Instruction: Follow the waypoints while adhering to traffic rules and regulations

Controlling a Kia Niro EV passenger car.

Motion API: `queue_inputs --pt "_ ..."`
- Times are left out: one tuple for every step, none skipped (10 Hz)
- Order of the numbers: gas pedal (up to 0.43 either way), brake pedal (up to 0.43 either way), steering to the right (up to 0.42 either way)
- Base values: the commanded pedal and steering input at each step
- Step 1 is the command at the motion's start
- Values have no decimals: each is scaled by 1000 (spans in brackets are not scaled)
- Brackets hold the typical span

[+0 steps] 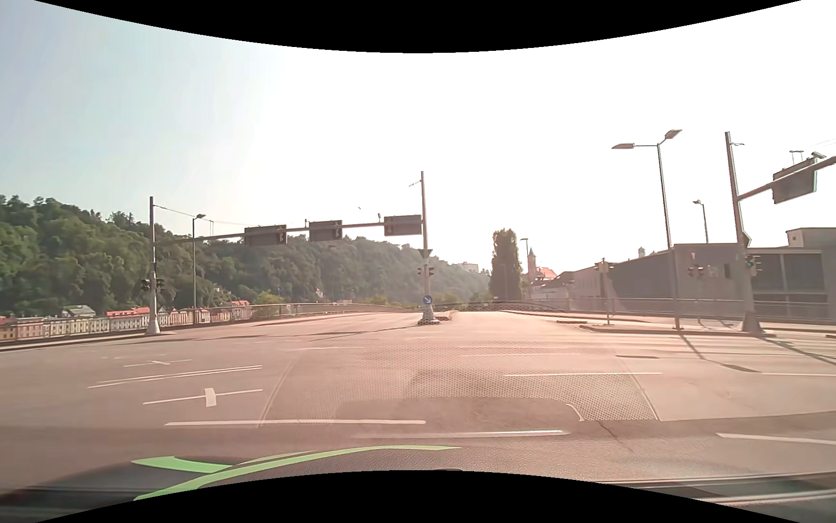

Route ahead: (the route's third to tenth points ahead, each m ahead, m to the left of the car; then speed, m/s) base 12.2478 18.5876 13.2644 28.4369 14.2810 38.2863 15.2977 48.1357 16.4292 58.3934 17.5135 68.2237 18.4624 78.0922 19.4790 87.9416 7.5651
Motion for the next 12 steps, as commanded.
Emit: queue_inputs --pt "118 0 -155" --pt "110 0 -160" --pt "110 0 -169" --pt "110 0 -182" --pt "110 0 -190" --pt "110 0 -203" --pt "110 0 -215" --pt "110 0 -222" --pt "110 0 -232" --pt "98 0 -243" --pt "98 0 -250" --pt "98 0 -259"
